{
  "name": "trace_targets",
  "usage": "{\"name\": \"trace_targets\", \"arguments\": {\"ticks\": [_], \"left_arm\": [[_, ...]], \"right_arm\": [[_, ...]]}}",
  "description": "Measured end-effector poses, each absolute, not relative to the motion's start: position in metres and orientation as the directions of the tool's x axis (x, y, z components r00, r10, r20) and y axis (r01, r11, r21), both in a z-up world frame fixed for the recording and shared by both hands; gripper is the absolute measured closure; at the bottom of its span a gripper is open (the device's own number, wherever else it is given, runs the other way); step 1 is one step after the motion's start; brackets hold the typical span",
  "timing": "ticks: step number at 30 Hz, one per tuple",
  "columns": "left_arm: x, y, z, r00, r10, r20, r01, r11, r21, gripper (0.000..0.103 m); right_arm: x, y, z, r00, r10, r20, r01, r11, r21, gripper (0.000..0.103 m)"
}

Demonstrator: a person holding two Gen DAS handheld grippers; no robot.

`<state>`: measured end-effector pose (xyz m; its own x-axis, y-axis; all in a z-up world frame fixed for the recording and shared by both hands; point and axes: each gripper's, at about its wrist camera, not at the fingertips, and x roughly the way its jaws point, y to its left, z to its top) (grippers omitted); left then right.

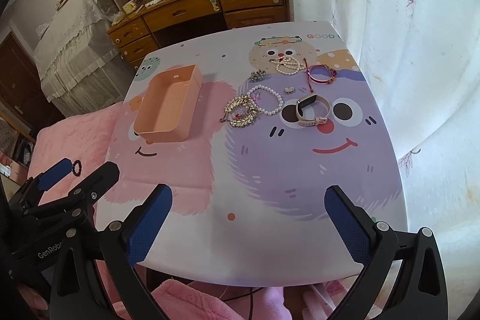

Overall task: Organize jewelry
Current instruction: 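Move both tools toward the jewelry pile on the table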

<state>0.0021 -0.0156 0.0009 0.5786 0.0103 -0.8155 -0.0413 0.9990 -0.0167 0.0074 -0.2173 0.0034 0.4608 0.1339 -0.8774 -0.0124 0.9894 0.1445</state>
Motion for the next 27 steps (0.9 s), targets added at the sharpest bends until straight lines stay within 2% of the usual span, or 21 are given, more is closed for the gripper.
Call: {"name": "trace_targets", "arguments": {"ticks": [9, 16, 27], "left_arm": [[-0.001, -0.022, 0.002, 0.579, 0.004, -0.815, 0.009, 1.0, 0.011, 0.001], [-0.003, -0.026, -0.005, 0.552, -0.06, -0.832, 0.073, 0.997, -0.024, 0.001], [-0.006, -0.013, -0.056, 0.388, -0.226, -0.894, 0.162, 0.971, -0.175, 0.001]], "right_arm": [[0.005, -0.233, -0.003, 0.459, 0.124, -0.88, 0.057, 0.984, 0.169, 0.0], [-0.006, -0.238, -0.009, 0.469, 0.091, -0.878, 0.119, 0.979, 0.165, 0.0], [-0.046, -0.22, -0.027, 0.521, -0.036, -0.853, 0.164, 0.985, 0.058, 0.0]]}}
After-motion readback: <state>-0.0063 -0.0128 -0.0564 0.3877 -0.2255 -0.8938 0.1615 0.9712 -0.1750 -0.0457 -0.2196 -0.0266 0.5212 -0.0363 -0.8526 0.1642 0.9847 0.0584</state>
